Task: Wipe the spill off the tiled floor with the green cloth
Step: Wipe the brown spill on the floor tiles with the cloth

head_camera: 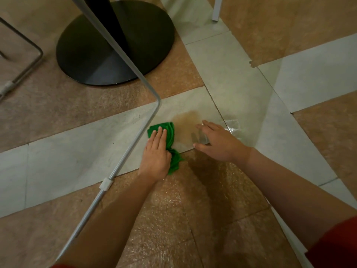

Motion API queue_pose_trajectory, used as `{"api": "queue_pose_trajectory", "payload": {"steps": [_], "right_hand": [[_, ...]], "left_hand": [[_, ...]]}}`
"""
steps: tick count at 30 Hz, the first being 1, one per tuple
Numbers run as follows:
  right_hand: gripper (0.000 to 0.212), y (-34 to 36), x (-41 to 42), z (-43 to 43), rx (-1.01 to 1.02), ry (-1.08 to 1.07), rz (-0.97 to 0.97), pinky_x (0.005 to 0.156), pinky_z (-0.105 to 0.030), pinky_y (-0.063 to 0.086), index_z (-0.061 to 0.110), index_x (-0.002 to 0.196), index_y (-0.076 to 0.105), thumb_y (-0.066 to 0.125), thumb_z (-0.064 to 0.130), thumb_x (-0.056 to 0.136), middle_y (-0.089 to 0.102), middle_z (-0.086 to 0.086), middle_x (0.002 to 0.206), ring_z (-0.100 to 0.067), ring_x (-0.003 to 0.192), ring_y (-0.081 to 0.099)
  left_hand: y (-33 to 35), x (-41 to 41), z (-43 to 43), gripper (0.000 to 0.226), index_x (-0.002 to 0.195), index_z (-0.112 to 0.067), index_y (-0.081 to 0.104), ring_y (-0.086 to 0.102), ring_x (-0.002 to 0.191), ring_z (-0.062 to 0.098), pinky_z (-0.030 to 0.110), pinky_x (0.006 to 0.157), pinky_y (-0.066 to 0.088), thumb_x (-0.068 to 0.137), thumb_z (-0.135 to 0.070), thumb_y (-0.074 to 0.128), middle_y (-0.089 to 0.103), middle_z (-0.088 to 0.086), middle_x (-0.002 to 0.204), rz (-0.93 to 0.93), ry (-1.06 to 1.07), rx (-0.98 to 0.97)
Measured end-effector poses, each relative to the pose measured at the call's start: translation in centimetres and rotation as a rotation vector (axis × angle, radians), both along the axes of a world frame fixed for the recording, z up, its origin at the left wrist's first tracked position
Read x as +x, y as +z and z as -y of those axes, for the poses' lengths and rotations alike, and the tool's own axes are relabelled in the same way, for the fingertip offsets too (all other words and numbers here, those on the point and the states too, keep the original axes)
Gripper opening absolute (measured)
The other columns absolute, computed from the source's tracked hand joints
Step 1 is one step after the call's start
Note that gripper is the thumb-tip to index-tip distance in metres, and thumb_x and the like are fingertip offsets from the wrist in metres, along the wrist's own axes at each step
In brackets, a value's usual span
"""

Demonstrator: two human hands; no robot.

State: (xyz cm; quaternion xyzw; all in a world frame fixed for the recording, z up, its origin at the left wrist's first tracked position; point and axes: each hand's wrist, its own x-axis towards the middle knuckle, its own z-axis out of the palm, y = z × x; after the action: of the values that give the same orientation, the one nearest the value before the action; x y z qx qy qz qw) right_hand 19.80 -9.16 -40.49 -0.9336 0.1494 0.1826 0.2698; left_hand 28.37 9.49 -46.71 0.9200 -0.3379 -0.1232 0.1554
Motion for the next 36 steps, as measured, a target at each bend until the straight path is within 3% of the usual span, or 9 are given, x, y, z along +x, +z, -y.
{"api": "queue_pose_trajectory", "payload": {"steps": [3, 9, 15, 21, 26, 28, 36], "right_hand": [[0.068, 0.2, -0.2, 0.3, -0.009, 0.020, 0.014, 0.115, -0.033, 0.013, 0.021, 0.150, 0.017, 0.048, 0.045, 0.094, 0.010, -0.003, 0.159, -0.021, 0.145, 0.010], [0.067, 0.2, -0.7, 0.6, -0.017, -0.001, 0.031, 0.115, -0.034, 0.015, 0.021, 0.150, 0.019, 0.048, 0.043, 0.094, 0.014, -0.005, 0.158, -0.023, 0.145, 0.012], [0.067, 0.5, -0.1, -0.4, -0.035, 0.059, 0.041, 0.115, -0.033, 0.014, 0.020, 0.150, 0.018, 0.047, 0.044, 0.094, 0.013, -0.005, 0.158, -0.022, 0.144, 0.012], [0.066, 0.5, -0.6, -0.2, -0.056, 0.057, 0.016, 0.115, -0.033, 0.013, 0.021, 0.150, 0.018, 0.046, 0.043, 0.094, 0.013, -0.005, 0.158, -0.022, 0.145, 0.012], [0.066, 0.5, -0.1, -0.8, -0.058, 0.071, 0.025, 0.115, -0.034, 0.013, 0.021, 0.150, 0.018, 0.046, 0.043, 0.094, 0.012, -0.005, 0.158, -0.022, 0.145, 0.012], [0.066, 0.7, -0.2, -0.5, -0.052, 0.070, 0.038, 0.115, -0.034, 0.014, 0.021, 0.150, 0.018, 0.047, 0.043, 0.094, 0.012, -0.004, 0.158, -0.021, 0.145, 0.011], [0.066, 0.3, -1.0, 0.2, 0.017, 0.005, 0.052, 0.115, -0.034, 0.014, 0.020, 0.149, 0.022, 0.049, 0.043, 0.093, 0.014, -0.003, 0.158, -0.020, 0.145, 0.012]], "left_hand": [[0.0, -0.3, -2.0, 0.063, 0.148, -0.012, 0.008, -0.002, 0.144, 0.019, 0.031, 0.116, -0.001, 0.094, -0.018, 0.039, 0.005, 0.006, 0.156, 0.027, -0.034, -0.018], [0.1, -1.0, 2.6, 0.061, 0.147, -0.008, 0.000, -0.007, 0.143, 0.024, 0.036, 0.117, -0.001, 0.096, -0.020, 0.031, -0.002, 0.011, 0.156, -0.009, 0.240, 0.032], [-0.5, -2.7, 0.4, 0.064, 0.149, -0.019, 0.004, -0.009, 0.143, 0.019, 0.035, 0.118, 0.000, 0.094, -0.021, 0.038, -0.001, 0.005, 0.156, 0.040, 0.018, -0.010], [0.0, -1.6, 1.7, 0.061, 0.148, -0.015, 0.004, -0.008, 0.143, 0.028, 0.039, 0.116, -0.002, 0.096, -0.021, 0.034, -0.002, 0.013, 0.156, 0.012, 0.236, 0.048], [-0.1, -3.2, -0.5, 0.062, 0.148, -0.020, 0.002, -0.016, 0.140, 0.019, 0.034, 0.116, -0.005, 0.093, -0.027, 0.031, -0.004, 0.006, 0.155, 0.034, -0.067, 0.033], [-0.3, -3.1, -2.2, 0.064, 0.149, -0.021, 0.002, -0.015, 0.140, 0.017, 0.033, 0.116, -0.005, 0.090, -0.032, 0.026, -0.005, 0.004, 0.155, 0.040, -0.096, 0.036], [-0.1, 0.4, 0.6, 0.061, 0.148, -0.011, 0.006, -0.006, 0.143, 0.027, 0.037, 0.117, -0.001, 0.096, -0.022, 0.035, 0.001, 0.012, 0.156, 0.001, 0.142, 0.055]]}}
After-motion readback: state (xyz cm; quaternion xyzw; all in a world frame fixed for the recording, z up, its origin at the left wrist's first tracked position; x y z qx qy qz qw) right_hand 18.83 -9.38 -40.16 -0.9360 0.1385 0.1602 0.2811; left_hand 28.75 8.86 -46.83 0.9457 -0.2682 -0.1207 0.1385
